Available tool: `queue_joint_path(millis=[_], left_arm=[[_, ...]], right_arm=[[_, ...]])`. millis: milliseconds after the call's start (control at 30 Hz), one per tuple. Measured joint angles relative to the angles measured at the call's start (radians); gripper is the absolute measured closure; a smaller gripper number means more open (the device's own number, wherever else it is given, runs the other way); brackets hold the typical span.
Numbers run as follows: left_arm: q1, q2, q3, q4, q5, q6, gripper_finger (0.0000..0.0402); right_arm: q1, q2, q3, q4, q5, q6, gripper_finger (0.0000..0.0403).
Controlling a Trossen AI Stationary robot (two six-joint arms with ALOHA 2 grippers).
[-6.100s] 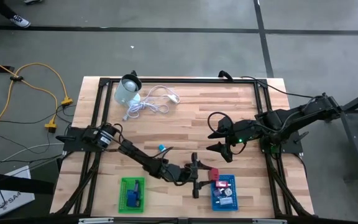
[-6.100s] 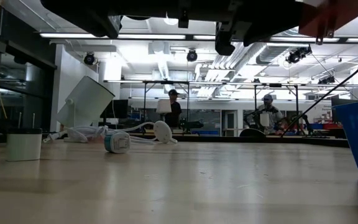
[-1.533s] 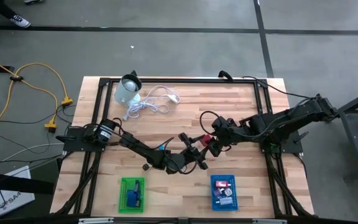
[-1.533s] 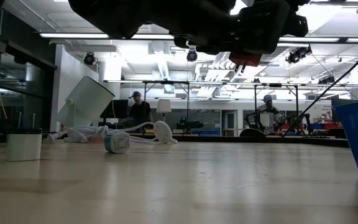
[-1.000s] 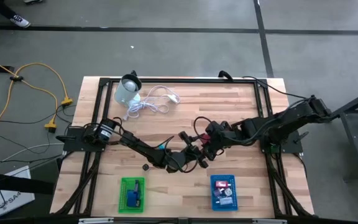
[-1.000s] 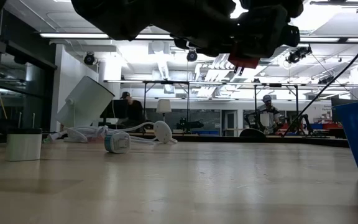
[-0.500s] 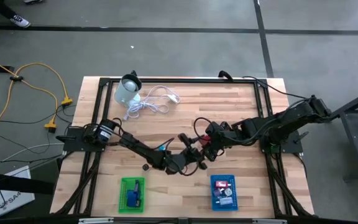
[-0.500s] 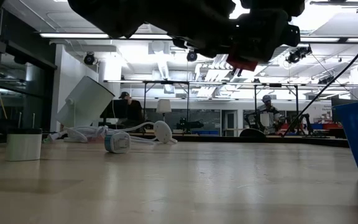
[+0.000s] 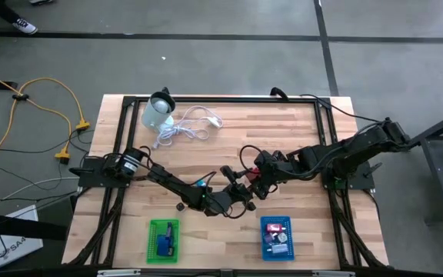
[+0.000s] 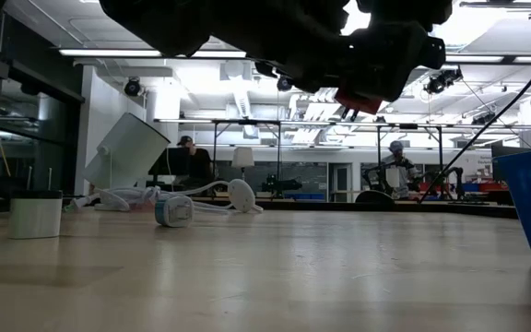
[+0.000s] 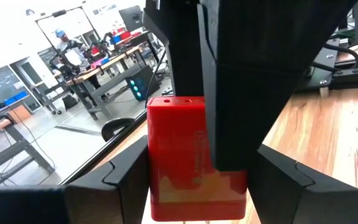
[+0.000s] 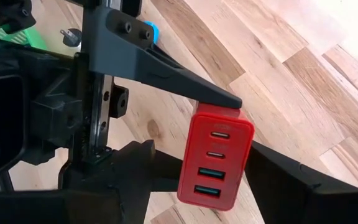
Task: Pick & Place Office items
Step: Put the red charger adapter into the blue bin
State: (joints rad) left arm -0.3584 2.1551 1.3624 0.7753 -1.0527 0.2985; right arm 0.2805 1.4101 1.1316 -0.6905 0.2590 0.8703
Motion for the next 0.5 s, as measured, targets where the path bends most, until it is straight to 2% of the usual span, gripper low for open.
queue_joint_path(millis=[367, 500], left_arm=[[-0.001, 0.0, 0.0, 0.002, -0.001, 0.0, 0.019], [0.0, 0.0, 0.0, -0.001, -0.005, 0.003, 0.019]], right_arm=[[0.0, 0.0, 0.0, 0.0, -0.006, 0.021, 0.026], [-0.001, 0.0, 0.0, 0.0, -0.004, 0.029, 0.0277]])
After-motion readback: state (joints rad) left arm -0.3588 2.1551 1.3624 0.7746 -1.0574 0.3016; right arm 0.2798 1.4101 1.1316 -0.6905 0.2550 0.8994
